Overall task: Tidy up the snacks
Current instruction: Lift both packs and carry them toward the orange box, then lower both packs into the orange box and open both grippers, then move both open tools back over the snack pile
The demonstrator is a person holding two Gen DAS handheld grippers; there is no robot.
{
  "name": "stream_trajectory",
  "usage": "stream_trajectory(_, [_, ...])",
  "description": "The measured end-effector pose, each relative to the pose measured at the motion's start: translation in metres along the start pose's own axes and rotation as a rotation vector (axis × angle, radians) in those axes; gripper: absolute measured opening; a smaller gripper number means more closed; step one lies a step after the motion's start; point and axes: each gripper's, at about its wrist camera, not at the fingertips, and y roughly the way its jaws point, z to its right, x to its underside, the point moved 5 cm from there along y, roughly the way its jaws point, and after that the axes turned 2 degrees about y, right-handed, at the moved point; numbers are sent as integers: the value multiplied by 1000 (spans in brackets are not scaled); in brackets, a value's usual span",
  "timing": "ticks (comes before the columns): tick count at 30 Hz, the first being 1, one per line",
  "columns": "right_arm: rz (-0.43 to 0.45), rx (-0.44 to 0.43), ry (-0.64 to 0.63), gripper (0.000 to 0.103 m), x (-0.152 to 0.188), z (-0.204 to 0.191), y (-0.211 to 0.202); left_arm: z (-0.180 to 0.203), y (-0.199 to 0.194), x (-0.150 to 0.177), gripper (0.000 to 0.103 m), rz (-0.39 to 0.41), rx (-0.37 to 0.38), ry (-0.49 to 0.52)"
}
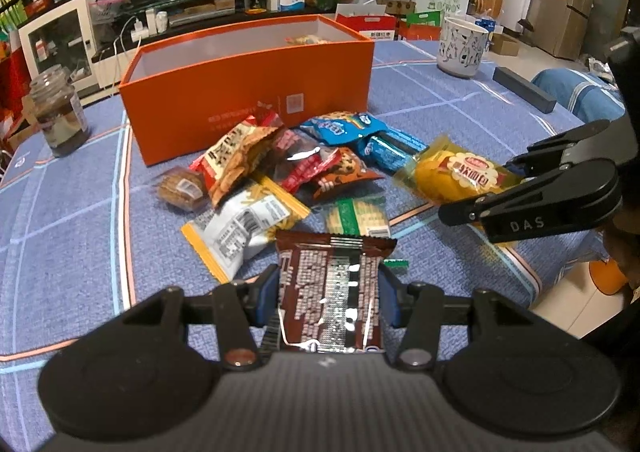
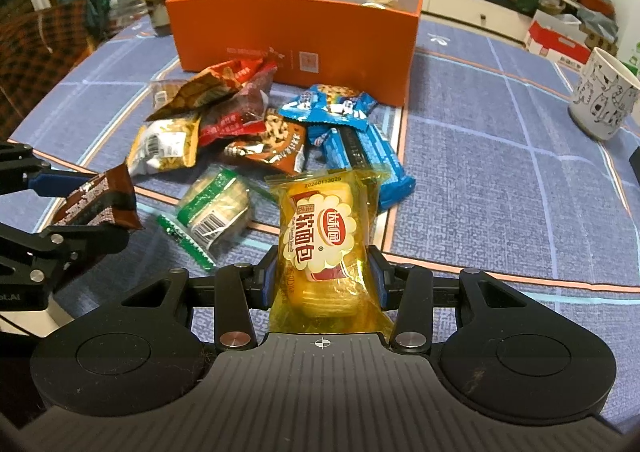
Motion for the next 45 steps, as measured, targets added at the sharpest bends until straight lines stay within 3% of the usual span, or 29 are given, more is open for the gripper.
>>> stream_trajectory(4, [0,-14,2,29,-2,-1,-4,1,-8,-4,52,11,16,-23])
stream_trajectory(10, [80,-118,27,29,-17,-4,-47,-9,-39,-36,52,117,63,-85])
stream_trajectory(14, [167,-128,49,29,-67,9,-58,-34,-41,-84,52,178,8,-97])
stream_trajectory(21, [237,-77,67,29,-186,22,-15,-100,2,-185,53,231,-138,-150])
stream_trajectory(22, [237,-81,80,30,-201,24,-6,-112,11,-197,59,238,-147,-171])
stream_trajectory(23, [238,-89,97,32,-217,26,5,-124,20,-207,81,248,-158,-200])
stream_trajectory(25, [215,-92,133,42,-234,30,23,-138,26,-211,88,252,-186,-245])
stream_trajectory(28, [226,-118,135,46,-224,31,15,-137,8,-192,95,299,-166,-246])
stream_trajectory(30, [260,-123,105,65,-199,34,-1,-133,-6,-167,98,316,-178,-229])
stream_trajectory(33, [301,-109,51,68,-142,36,-22,-121,-21,-118,98,299,-168,-233])
stream_trajectory(38, [276,-66,8,68,-58,43,-26,-96,-22,-51,99,251,-110,-203])
stream_trajectory(42, [274,-35,-125,68,-45,42,0,-87,-2,-28,99,201,-65,-36])
stream_trajectory(45, [207,-83,-93,65,-46,47,27,-85,18,-15,99,140,-5,27])
